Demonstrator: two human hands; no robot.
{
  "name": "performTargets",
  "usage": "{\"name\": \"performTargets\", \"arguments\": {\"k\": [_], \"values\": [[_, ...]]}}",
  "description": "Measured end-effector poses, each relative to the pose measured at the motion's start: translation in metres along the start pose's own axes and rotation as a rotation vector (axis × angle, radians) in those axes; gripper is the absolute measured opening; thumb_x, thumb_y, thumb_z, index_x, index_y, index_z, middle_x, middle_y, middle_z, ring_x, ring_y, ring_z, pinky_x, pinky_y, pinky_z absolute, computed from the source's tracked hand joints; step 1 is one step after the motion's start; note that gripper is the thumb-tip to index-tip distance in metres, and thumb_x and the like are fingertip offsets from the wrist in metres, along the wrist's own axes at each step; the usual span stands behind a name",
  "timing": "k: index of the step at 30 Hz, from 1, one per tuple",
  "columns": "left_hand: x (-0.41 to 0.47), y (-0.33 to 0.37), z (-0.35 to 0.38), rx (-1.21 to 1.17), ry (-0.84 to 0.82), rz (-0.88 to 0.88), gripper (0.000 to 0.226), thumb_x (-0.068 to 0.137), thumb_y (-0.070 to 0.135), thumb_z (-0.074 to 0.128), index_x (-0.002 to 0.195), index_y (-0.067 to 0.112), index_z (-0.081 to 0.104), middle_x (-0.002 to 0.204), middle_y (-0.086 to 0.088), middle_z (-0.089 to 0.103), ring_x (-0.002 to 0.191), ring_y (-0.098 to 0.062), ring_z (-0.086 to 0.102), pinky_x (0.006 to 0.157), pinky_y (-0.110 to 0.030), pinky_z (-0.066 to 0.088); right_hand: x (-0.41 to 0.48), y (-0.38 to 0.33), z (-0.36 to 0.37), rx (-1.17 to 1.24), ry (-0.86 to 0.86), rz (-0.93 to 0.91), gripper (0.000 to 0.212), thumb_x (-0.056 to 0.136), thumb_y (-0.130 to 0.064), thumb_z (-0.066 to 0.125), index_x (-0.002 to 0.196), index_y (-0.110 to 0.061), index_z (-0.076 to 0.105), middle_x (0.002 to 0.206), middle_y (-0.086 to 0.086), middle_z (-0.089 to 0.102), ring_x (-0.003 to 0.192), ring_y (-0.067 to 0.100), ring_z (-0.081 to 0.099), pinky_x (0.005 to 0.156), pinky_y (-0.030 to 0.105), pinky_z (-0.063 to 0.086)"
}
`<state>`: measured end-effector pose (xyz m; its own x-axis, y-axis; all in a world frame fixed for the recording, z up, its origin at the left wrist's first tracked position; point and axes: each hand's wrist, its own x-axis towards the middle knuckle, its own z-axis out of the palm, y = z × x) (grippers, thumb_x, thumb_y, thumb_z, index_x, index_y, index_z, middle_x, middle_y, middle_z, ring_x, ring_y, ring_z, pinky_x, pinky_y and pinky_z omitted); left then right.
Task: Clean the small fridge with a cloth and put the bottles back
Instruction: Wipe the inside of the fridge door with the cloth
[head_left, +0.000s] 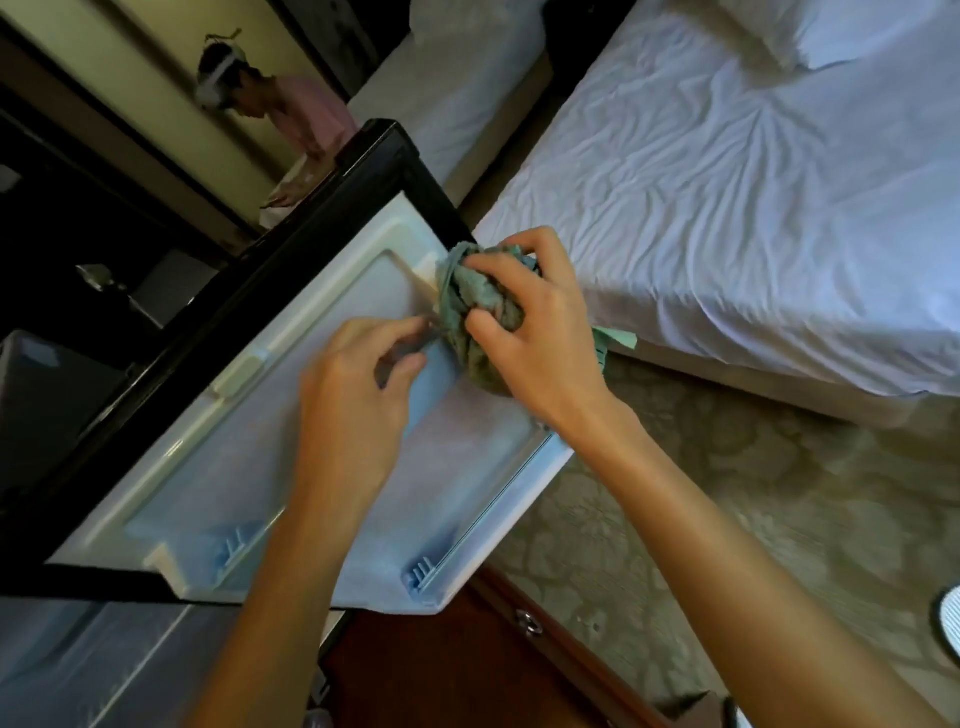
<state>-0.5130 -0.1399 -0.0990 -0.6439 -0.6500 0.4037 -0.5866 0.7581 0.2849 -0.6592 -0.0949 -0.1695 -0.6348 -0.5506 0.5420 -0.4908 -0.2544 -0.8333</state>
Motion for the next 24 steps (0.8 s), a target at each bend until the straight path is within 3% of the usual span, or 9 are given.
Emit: {"name": "performTargets", "arguments": {"k": [4, 6, 9, 11, 15, 20, 24], "values": [[-0.041, -0.033, -0.03, 0.042, 0.046, -0.105, 0.018, 0.09, 0.003, 0.066, 0.106, 0.011, 0.072, 0.099, -0.001, 0.067, 0.086, -0.012, 0.063, 0.078, -0.005, 0.042, -0.021, -0.002, 0.03, -0.12, 0.176, -0.017, 0.039, 0.076, -0.014, 0.069, 0.114, -0.006, 0.067, 0.12, 0.017, 0.047, 0.108, 0.027, 0.044, 0.096, 0.025, 0.034], [-0.067, -0.054, -0.043, 0.177, 0.059, -0.078, 0.019, 0.094, -0.001, 0.057, 0.104, 0.008, 0.072, 0.099, -0.004, 0.068, 0.09, -0.023, 0.062, 0.083, -0.017, 0.043, -0.032, 0.0, 0.046, -0.163, 0.213, -0.028, 0.041, 0.073, -0.012, 0.072, 0.113, -0.007, 0.067, 0.124, 0.011, 0.04, 0.108, 0.027, 0.041, 0.097, 0.027, 0.033], [-0.102, -0.079, -0.062, 0.389, 0.082, -0.042, 0.034, 0.085, -0.004, 0.043, 0.101, 0.008, 0.071, 0.098, -0.006, 0.069, 0.094, -0.032, 0.057, 0.09, -0.035, 0.039, -0.064, -0.002, 0.074, -0.1, 0.163, -0.045, 0.041, 0.069, -0.011, 0.073, 0.109, -0.007, 0.068, 0.123, 0.005, 0.038, 0.106, 0.03, 0.042, 0.097, 0.035, 0.037], [-0.116, -0.084, -0.071, 0.491, 0.089, -0.043, 0.035, 0.086, 0.001, 0.042, 0.103, 0.012, 0.071, 0.1, -0.004, 0.07, 0.096, -0.032, 0.058, 0.085, -0.044, 0.036, -0.094, -0.01, 0.094, 0.022, 0.066, -0.04, 0.041, 0.068, -0.014, 0.07, 0.108, -0.01, 0.067, 0.123, 0.004, 0.04, 0.107, 0.031, 0.044, 0.097, 0.038, 0.04], [-0.125, -0.094, -0.074, 0.629, 0.031, 0.012, 0.034, 0.096, 0.011, 0.043, 0.12, 0.017, 0.065, 0.118, 0.001, 0.067, 0.107, -0.022, 0.053, 0.088, -0.038, 0.021, -0.151, -0.018, 0.127, 0.269, -0.082, 0.141, 0.04, 0.07, -0.019, 0.065, 0.11, -0.018, 0.063, 0.12, 0.003, 0.044, 0.112, 0.025, 0.052, 0.1, 0.029, 0.043], [-0.124, -0.113, -0.083, 0.653, -0.005, 0.097, 0.028, 0.101, 0.017, 0.048, 0.124, 0.017, 0.063, 0.121, 0.001, 0.065, 0.111, -0.022, 0.058, 0.092, -0.031, 0.016, -0.191, -0.017, 0.135, 0.32, -0.095, 0.368, 0.042, 0.071, -0.02, 0.064, 0.112, -0.015, 0.066, 0.115, -0.002, 0.047, 0.109, -0.002, 0.051, 0.095, 0.009, 0.038], [-0.116, -0.124, -0.083, 0.587, -0.028, 0.083, 0.025, 0.1, 0.016, 0.054, 0.124, 0.02, 0.062, 0.122, 0.002, 0.066, 0.114, -0.021, 0.058, 0.094, -0.028, 0.016, -0.198, -0.023, 0.137, 0.314, -0.084, 0.406, 0.06, 0.071, -0.013, 0.068, 0.128, -0.023, 0.052, 0.118, 0.0, 0.047, 0.113, 0.008, 0.051, 0.096, 0.021, 0.045]]}}
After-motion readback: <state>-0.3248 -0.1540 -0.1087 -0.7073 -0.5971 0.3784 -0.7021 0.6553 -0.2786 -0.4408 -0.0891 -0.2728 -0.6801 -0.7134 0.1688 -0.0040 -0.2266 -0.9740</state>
